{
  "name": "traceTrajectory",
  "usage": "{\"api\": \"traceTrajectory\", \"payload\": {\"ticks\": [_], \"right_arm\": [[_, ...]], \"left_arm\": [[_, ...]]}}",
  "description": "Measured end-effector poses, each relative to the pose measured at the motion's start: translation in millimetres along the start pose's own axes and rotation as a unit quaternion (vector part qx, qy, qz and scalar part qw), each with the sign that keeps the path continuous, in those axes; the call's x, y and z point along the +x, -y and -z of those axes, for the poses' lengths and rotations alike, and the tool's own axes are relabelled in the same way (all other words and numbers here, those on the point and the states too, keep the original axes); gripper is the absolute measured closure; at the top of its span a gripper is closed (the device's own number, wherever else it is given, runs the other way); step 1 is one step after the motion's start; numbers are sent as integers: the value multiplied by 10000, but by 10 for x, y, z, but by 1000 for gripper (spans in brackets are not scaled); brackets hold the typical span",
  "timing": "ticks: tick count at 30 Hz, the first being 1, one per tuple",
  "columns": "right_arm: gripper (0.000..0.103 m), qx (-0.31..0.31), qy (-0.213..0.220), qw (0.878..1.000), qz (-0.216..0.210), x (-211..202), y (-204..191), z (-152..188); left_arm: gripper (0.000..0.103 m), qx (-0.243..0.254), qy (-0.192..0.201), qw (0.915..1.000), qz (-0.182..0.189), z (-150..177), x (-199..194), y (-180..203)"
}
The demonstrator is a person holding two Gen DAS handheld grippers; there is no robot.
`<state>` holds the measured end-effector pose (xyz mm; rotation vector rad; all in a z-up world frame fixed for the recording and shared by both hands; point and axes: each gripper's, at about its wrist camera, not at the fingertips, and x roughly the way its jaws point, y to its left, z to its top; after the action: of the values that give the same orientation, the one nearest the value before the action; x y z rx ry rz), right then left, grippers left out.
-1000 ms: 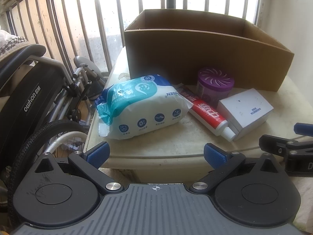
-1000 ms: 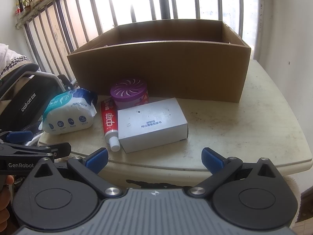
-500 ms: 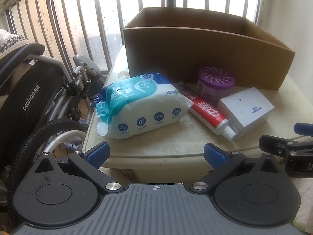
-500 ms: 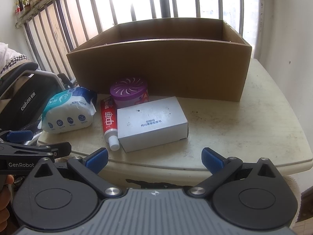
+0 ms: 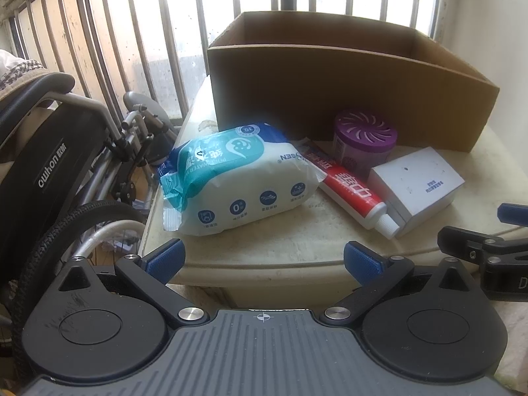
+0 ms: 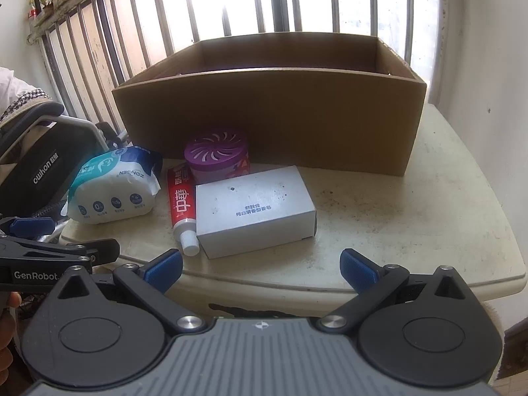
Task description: Organize objects
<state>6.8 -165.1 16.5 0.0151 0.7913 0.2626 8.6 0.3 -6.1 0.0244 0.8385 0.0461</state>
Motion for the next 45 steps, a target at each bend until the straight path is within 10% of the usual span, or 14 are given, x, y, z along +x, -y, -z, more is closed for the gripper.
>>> {"api": "traceTrajectory", "payload": {"ticks": [32, 45], "right_arm": [[0, -289, 623, 9976, 9, 11, 191, -139], [0, 890, 724, 9890, -931, 102, 788, -231]], "left_arm": [[0, 224, 133, 9994, 235, -138, 4, 115], [0, 961, 676, 9830, 1412, -182, -57, 545]]}}
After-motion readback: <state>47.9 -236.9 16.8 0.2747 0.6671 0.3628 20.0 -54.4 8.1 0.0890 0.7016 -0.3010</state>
